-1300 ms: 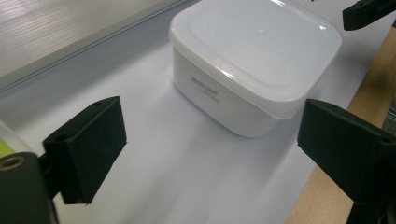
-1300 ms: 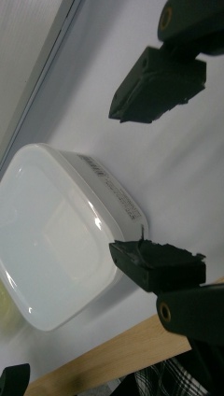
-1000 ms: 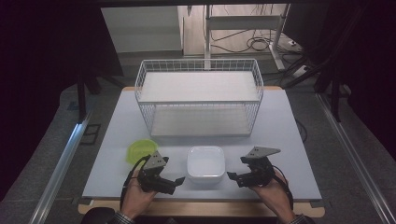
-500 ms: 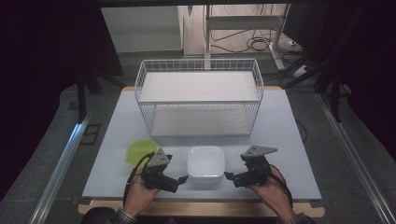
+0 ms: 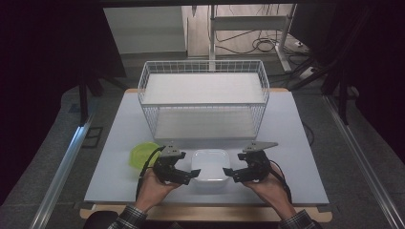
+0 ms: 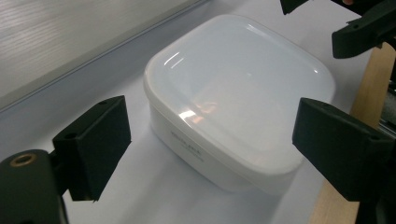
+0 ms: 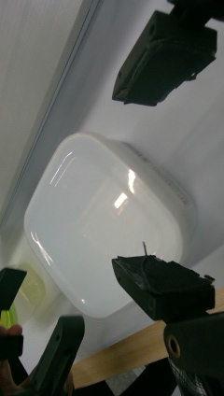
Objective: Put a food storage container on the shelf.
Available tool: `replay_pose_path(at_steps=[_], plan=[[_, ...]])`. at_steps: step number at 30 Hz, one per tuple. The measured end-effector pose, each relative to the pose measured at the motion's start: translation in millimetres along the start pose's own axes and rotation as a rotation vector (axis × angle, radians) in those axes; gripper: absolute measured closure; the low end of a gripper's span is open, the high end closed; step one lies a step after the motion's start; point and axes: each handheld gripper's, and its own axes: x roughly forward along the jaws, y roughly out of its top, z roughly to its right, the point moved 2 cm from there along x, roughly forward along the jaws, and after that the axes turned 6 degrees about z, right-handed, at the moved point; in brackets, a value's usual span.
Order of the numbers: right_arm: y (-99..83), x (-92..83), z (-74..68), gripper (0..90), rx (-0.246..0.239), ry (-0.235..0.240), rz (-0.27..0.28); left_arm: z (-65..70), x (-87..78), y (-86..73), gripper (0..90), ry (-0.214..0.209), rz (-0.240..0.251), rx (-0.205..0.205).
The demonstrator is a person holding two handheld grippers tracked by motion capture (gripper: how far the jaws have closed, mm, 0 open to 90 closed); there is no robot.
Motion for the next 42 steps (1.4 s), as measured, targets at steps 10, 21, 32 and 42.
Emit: replay_pose_path(at_steps=[10, 21, 32, 42], plan=[[-2.0, 22.2, 4.1, 19.3, 0.046, 0.037, -0.068, -7.3, 13.4, -7.0, 12.4, -0.065, -0.044, -0.087], [-3.0, 15.9, -2.4, 37.6, 0.115, 0.067, -0.099, 3.0, 8.9, -7.5, 23.8, -0.125, -0.092, -0.102], [-11.5, -11.1, -8.5, 70.8, 0.236, 0.054, -0.028, 17.0, -15.9, -8.1, 64.6, -0.008, -0.037, -0.122], [-10.5, -10.0, -11.7, 77.2, 0.195, -0.018, 0.022, 16.0, -17.1, -8.7, 76.4, 0.034, 0.010, -0.170]])
